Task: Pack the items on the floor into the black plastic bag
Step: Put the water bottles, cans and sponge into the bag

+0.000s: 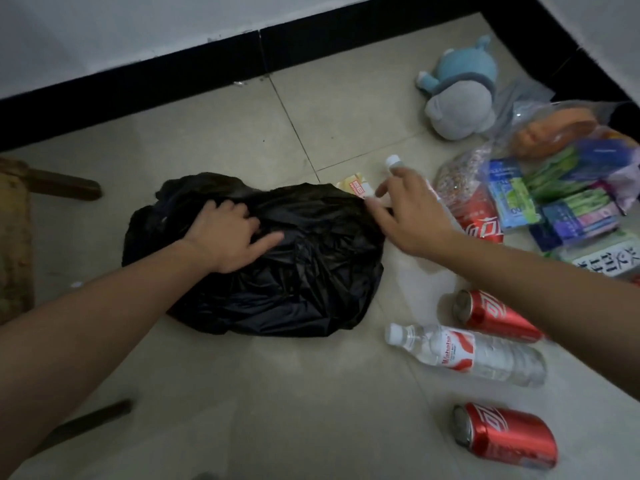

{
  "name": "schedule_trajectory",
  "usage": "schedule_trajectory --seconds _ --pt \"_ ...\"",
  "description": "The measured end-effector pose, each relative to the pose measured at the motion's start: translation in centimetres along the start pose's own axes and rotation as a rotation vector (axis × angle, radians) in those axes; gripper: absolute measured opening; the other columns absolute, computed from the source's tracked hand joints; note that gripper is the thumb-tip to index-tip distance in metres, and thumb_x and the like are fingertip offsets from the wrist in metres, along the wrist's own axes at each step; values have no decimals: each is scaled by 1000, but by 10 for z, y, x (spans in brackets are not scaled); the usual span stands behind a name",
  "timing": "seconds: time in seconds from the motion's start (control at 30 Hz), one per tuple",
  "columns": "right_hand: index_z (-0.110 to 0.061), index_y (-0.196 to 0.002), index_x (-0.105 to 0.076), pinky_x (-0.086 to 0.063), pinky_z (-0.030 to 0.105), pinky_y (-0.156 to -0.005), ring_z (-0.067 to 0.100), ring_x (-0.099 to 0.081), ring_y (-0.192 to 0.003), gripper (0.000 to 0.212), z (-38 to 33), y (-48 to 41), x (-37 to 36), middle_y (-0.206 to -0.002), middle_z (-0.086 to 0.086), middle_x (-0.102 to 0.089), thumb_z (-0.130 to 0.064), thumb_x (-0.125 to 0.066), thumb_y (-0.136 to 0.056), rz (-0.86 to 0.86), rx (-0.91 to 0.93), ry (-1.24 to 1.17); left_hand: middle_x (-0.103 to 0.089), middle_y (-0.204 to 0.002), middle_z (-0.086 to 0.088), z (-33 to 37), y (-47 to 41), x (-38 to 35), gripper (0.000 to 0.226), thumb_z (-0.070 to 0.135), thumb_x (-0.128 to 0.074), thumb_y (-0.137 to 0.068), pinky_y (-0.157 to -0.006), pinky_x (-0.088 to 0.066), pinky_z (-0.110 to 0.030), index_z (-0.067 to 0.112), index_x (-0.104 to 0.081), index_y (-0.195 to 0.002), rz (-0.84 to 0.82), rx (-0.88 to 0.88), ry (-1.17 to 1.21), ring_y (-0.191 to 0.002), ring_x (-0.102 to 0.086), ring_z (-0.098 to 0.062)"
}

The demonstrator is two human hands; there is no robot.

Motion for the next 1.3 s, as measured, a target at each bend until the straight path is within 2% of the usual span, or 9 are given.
schedule_trajectory --seconds 0.1,0.23,0.37,0.5,0.67,0.77,0.93,1.1,1.3 --pt "-6 -118 -55 -42 44 -96 39 -51 -113 47 33 -4 15 -123 21 -50 -45 -50 -93 25 -159 32 -61 -81 -12 14 -6 25 74 59 -14 -99 -73 -43 -41 10 -67 -80 501 -83 75 -81 -56 -32" --pt "-3 -137 -42 -42 44 -102 40 -46 -122 69 57 7 13 -131 24 -46 -48 -61 -89 -186 -164 228 -55 -76 -10 63 -14 56 50 49 -40 -101 -65 -43 -42 9 -59 -77 730 -212 346 -74 -52 -30" --pt "-3 -143 -33 -41 43 -99 42 -44 -122 74 68 17 10 -135 24 -40 -38 -66 -86 -220 -140 307 -58 -89 -8 157 -7 63 43 51 -49 -94 -71 -46 -44 10 -61 -91 623 -370 546 -81 -53 -28" --pt "-2 -150 -21 -40 42 -101 42 -46 -125 89 79 25 8 -141 27 -37 -45 -67 -86 -280 -271 220 -57 -108 -4 231 13 41 62 68 -46 -84 -84 -48 -41 14 -59 -113 338 -449 609 -98 -56 -24" --pt "-5 -148 -27 -45 39 -93 39 -53 -119 89 86 47 12 -142 22 -40 -46 -69 -81 -306 -240 238 -47 -133 -5 274 26 13 95 75 -58 -74 -98 -41 -42 22 -26 -146 -87 -534 389 -120 -47 -26" --pt "-6 -148 -28 -46 39 -91 39 -54 -118 88 84 56 11 -138 22 -41 -42 -70 -80 -341 -261 240 -52 -122 -1 266 24 4 74 59 -64 -80 -84 -50 -37 25 -36 -140 -69 -512 516 -107 -58 -24" --pt "-5 -138 -33 -46 37 -91 36 -56 -118 82 82 51 8 -131 20 -51 -37 -75 -76 -337 -375 162 -59 -110 10 228 43 9 72 65 -70 -71 -76 -53 -33 33 -51 -132 102 -450 667 -96 -63 -15" --pt "-12 -147 -26 -46 40 -88 39 -58 -113 84 81 70 -7 -129 21 -55 -45 -69 -83 -197 -435 -63 -60 -110 13 177 59 30 72 59 -77 -66 -79 -54 -31 35 -57 -130 232 -436 670 -98 -60 -6" --pt "-13 -140 -43 -44 36 -91 36 -58 -117 67 75 89 1 -129 14 -61 -44 -68 -86 -79 -551 -338 -66 -102 13 134 79 64 55 50 -80 -66 -80 -55 -32 30 -68 -116 331 -420 732 -96 -63 -1"
Point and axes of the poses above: each hand's wrist, its own y-axis away from the middle knuckle, its own x-axis out of the back of the hand, z = x × y, the point moved 2 cm from there along -y, towards the middle knuckle
